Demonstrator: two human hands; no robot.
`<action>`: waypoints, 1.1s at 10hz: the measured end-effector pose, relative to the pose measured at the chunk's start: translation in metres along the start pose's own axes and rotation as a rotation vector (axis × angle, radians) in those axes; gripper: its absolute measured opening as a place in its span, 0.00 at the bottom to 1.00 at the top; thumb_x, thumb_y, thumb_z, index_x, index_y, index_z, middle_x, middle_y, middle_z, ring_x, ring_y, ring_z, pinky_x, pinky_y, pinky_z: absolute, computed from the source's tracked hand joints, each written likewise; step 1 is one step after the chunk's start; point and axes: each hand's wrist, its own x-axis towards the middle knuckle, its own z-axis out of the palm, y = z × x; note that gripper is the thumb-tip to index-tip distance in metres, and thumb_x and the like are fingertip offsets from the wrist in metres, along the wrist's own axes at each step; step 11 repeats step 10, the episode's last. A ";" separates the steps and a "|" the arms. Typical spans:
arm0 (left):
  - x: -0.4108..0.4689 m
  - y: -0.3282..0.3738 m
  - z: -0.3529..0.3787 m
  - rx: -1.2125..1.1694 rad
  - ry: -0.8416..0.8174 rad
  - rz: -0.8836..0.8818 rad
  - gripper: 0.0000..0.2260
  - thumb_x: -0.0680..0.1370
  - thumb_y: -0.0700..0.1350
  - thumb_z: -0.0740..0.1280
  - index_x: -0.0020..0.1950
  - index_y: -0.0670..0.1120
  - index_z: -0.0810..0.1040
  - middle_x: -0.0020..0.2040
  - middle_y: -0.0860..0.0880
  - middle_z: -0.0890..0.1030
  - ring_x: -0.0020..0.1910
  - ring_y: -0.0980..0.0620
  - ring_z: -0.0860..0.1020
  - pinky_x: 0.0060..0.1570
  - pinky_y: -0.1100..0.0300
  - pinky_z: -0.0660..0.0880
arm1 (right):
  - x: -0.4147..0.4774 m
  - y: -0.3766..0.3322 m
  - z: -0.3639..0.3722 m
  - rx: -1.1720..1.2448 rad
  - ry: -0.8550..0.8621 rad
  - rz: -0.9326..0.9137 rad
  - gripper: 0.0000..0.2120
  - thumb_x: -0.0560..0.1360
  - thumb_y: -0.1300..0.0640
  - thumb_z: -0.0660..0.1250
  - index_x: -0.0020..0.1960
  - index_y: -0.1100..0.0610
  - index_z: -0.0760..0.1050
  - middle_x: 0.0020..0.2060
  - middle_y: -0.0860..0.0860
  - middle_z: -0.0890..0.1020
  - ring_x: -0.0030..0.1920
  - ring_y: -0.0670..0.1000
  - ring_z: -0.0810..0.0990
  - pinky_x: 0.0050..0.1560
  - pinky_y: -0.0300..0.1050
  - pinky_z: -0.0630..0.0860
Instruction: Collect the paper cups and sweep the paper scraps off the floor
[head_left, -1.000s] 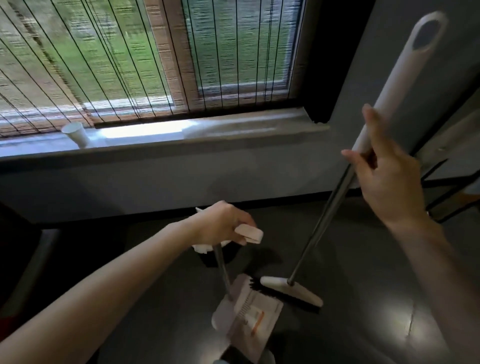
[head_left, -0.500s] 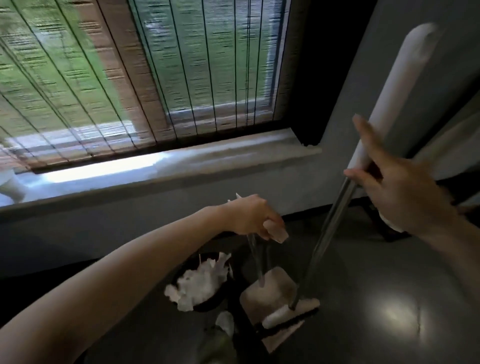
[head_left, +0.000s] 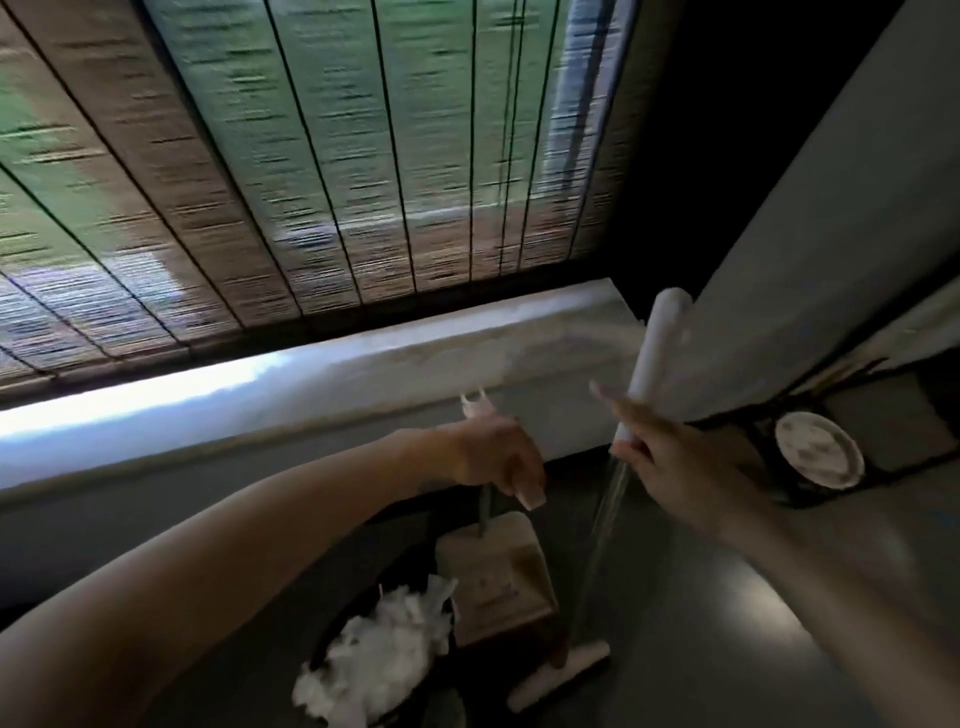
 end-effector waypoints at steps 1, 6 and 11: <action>0.012 -0.031 -0.011 -0.029 0.006 -0.116 0.08 0.74 0.38 0.71 0.52 0.44 0.83 0.52 0.48 0.83 0.52 0.52 0.80 0.52 0.63 0.75 | 0.034 0.020 0.036 0.036 -0.100 0.000 0.32 0.80 0.59 0.61 0.71 0.32 0.49 0.45 0.48 0.75 0.40 0.38 0.72 0.46 0.30 0.67; 0.050 -0.069 -0.051 0.028 0.090 -0.011 0.17 0.75 0.39 0.68 0.64 0.45 0.78 0.61 0.47 0.78 0.62 0.50 0.74 0.57 0.62 0.65 | 0.144 0.034 0.081 0.248 -0.223 0.020 0.33 0.79 0.64 0.61 0.62 0.27 0.52 0.69 0.46 0.67 0.68 0.47 0.67 0.58 0.29 0.65; 0.047 -0.095 -0.045 0.339 0.255 0.169 0.20 0.70 0.44 0.72 0.61 0.50 0.78 0.62 0.49 0.77 0.64 0.46 0.72 0.65 0.44 0.63 | 0.146 0.031 0.070 0.284 -0.217 0.180 0.28 0.79 0.62 0.61 0.74 0.41 0.60 0.68 0.50 0.70 0.64 0.47 0.70 0.57 0.40 0.69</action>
